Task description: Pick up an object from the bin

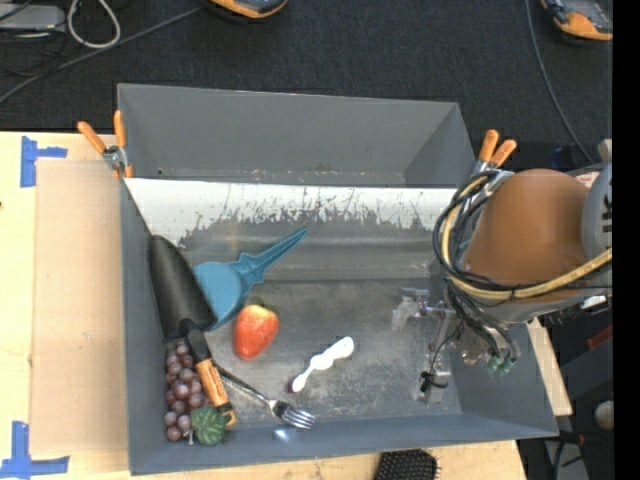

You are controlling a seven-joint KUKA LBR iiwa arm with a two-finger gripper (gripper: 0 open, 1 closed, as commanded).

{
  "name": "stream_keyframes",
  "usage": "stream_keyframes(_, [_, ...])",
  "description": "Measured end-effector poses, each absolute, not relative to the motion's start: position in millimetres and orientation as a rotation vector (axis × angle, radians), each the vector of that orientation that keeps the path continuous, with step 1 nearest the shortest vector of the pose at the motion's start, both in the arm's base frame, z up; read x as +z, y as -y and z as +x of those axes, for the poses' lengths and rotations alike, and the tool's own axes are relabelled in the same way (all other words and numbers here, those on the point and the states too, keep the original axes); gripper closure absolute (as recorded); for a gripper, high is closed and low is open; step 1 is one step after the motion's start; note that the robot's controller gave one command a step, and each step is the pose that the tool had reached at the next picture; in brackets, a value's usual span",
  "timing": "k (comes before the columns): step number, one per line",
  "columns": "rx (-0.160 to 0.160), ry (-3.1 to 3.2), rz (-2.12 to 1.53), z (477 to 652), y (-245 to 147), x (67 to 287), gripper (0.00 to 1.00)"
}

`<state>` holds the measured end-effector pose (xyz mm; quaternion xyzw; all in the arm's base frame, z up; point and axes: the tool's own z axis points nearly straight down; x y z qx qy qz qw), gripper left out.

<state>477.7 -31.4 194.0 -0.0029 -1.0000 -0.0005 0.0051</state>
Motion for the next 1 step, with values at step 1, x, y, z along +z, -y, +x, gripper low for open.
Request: stream_keyframes(1, [-0.001,3.14,-0.006,479.4,31.3,198.3,0.0])
